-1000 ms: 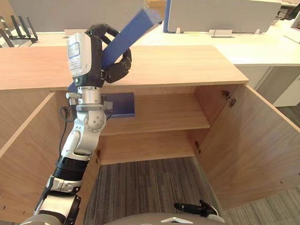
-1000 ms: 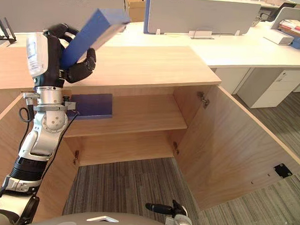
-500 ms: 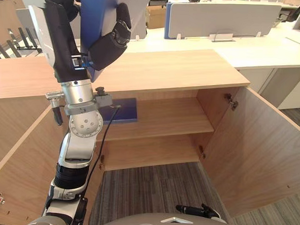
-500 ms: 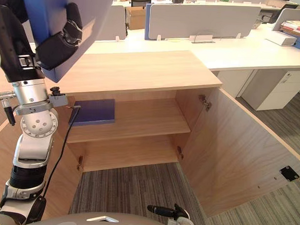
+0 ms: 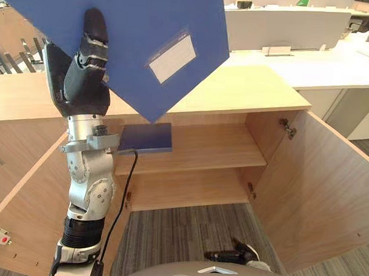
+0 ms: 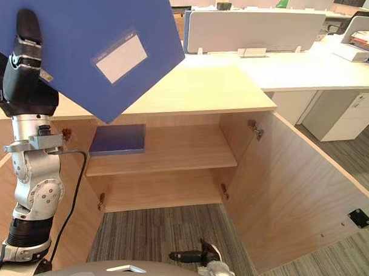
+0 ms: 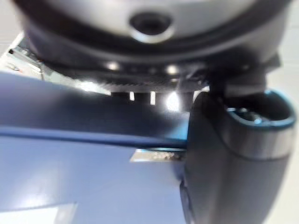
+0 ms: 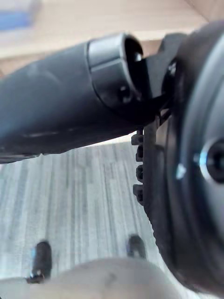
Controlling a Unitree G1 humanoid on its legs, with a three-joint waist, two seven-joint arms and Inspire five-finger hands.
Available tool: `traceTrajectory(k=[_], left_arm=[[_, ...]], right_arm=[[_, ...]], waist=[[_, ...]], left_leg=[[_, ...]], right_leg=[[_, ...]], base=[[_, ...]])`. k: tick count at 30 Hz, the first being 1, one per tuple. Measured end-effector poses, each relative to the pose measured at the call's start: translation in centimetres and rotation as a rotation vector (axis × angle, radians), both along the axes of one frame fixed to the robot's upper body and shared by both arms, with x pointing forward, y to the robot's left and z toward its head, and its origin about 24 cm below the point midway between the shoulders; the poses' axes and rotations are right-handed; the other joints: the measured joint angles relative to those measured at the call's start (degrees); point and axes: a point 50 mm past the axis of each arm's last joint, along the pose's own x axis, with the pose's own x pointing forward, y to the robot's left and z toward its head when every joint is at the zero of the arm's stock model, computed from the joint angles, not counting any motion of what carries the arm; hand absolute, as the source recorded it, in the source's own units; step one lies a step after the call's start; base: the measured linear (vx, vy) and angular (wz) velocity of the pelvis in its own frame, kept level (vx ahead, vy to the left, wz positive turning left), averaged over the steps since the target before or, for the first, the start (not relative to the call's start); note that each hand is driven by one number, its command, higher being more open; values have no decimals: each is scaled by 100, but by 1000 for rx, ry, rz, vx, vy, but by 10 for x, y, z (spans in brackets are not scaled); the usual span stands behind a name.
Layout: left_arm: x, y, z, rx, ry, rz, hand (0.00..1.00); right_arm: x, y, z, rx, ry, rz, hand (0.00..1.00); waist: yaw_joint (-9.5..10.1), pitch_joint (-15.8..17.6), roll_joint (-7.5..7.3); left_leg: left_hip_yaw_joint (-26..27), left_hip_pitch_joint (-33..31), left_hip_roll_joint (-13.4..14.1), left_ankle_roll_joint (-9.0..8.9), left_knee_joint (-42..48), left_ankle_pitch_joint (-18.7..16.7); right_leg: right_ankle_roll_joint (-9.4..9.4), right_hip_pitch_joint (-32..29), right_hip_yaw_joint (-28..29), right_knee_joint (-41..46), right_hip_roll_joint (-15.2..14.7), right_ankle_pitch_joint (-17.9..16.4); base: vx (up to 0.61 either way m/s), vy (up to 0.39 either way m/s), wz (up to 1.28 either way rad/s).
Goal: Walk over to the cabinet, pick up the folder, carry it to the office cabinet, place the folder inside the office cabinet, then close the office cabinet door
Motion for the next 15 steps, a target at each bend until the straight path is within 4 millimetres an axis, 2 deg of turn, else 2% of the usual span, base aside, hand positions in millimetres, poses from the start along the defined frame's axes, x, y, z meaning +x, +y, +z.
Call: traceTrajectory(k=[3, 7, 10, 15], left_arm=[[5, 8, -7, -69, 27, -35, 0], [10, 18, -14, -119, 52, -59, 0], [14, 22, -23, -153, 78, -84, 0], [22, 31, -36, -161, 137, -109, 0]], right_arm=[[23, 13, 19, 143, -153, -37, 100], [48, 16, 43, 308, -305, -123, 100], [63, 7, 59, 425, -402, -227, 100], [90, -22, 98, 567, -642, -423, 100]], waist=[[-55, 32, -79], [-126, 43, -143], [-141, 44, -142], [-164, 70, -182]], left_leg=[[14, -109, 10, 25, 177, -79], [-75, -195, 10, 100, 349, -168], [-148, -244, 15, 116, 490, -284], [-151, -301, 32, 120, 552, -319]], right_leg=[[16, -32, 19, -21, -2, 14], [37, -40, 74, -60, -7, 45], [37, -48, 124, -59, -5, 46], [38, -129, 160, -1, 9, 46]], base=[[-8, -19, -4], [21, -17, -8], [12, -7, -10], [-4, -3, -2]])
